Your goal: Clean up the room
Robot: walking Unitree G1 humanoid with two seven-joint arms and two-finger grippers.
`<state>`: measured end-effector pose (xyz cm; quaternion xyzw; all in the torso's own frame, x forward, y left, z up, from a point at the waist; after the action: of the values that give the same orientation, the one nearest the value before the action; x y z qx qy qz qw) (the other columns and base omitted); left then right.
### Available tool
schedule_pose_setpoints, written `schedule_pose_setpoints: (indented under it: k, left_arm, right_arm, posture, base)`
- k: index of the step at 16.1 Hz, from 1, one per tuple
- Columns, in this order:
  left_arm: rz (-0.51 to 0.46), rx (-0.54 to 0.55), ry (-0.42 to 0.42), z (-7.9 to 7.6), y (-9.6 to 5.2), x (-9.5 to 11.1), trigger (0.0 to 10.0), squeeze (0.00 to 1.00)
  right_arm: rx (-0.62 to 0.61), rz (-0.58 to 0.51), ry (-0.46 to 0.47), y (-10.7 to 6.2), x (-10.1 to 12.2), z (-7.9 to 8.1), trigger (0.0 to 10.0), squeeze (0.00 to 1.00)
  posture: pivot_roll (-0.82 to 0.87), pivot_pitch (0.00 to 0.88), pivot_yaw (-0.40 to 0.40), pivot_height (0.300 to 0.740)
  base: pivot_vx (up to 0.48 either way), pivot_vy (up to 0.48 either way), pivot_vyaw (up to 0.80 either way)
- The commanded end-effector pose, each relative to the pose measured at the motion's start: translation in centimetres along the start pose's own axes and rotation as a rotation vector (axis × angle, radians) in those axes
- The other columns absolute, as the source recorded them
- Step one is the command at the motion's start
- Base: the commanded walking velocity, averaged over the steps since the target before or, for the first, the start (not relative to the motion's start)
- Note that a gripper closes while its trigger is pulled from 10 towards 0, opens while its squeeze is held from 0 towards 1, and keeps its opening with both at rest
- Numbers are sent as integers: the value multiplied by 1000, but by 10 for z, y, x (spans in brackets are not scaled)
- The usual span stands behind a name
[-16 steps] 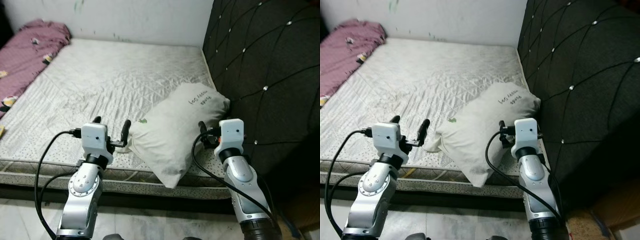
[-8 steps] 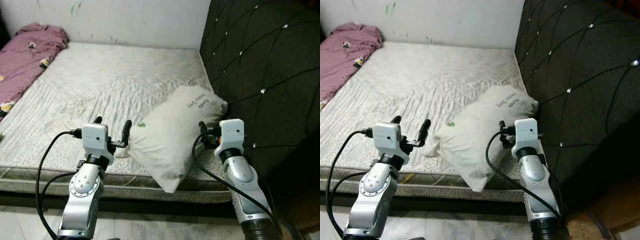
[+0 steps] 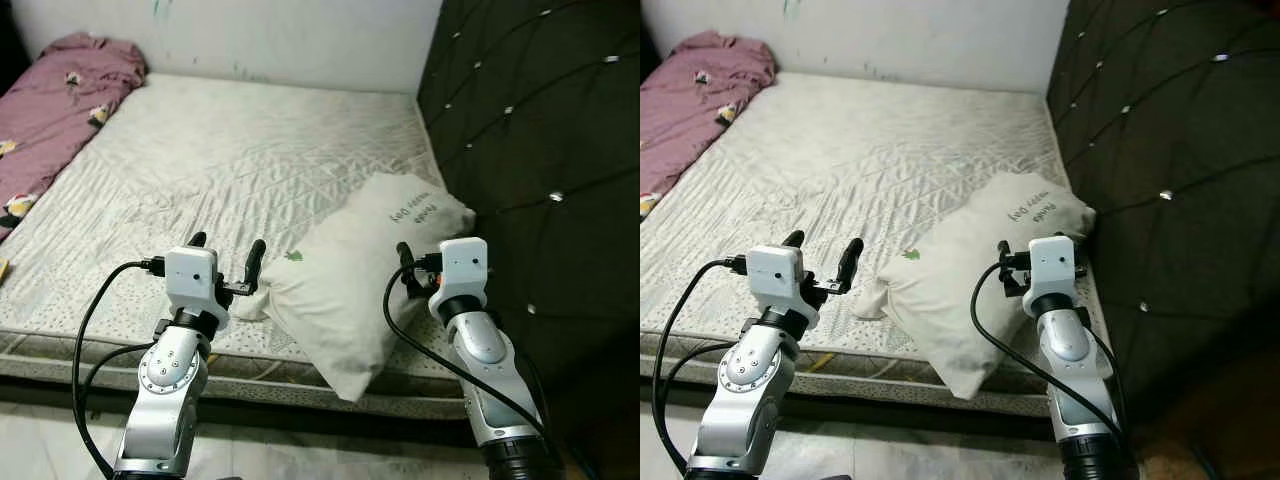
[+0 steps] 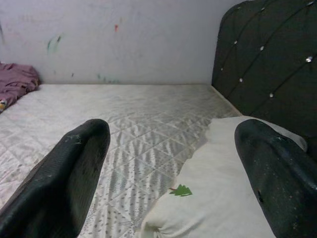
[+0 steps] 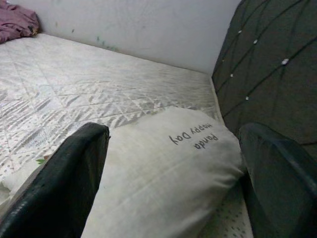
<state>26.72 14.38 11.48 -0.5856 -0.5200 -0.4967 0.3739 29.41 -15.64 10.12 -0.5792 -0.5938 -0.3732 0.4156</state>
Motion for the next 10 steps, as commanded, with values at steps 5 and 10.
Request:
schedule_pose_setpoints:
  k: [5, 10]
  left_arm:
    - [-12, -11, -7, -3, -1, 3, 10000, 0]
    - [-11, -20, -14, -4, 0, 2, 10000, 0]
  right_arm:
    - [5, -12, 0, 2, 5, -1, 10000, 0]
    - [5, -11, -2, 2, 5, -1, 10000, 0]
  posture:
    - [-19, 0, -28, 740]
    - [-21, 0, -29, 740]
  base:
    - [320, 0, 0]
    - [374, 0, 0]
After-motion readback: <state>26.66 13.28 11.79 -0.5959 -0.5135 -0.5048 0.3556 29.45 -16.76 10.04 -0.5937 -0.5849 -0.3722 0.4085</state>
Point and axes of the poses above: a point about 5 cm out from each wrist's last joint towards the gripper, its own y axis pointing out of the wrist towards the gripper, its own x axis along the axis of the wrist's last joint, z = x × y, the point moved 1 cm from there along y, pointing out of the wrist towards the gripper, and after that the axes turned 14 degrees about -y, right-handed, at the moved point
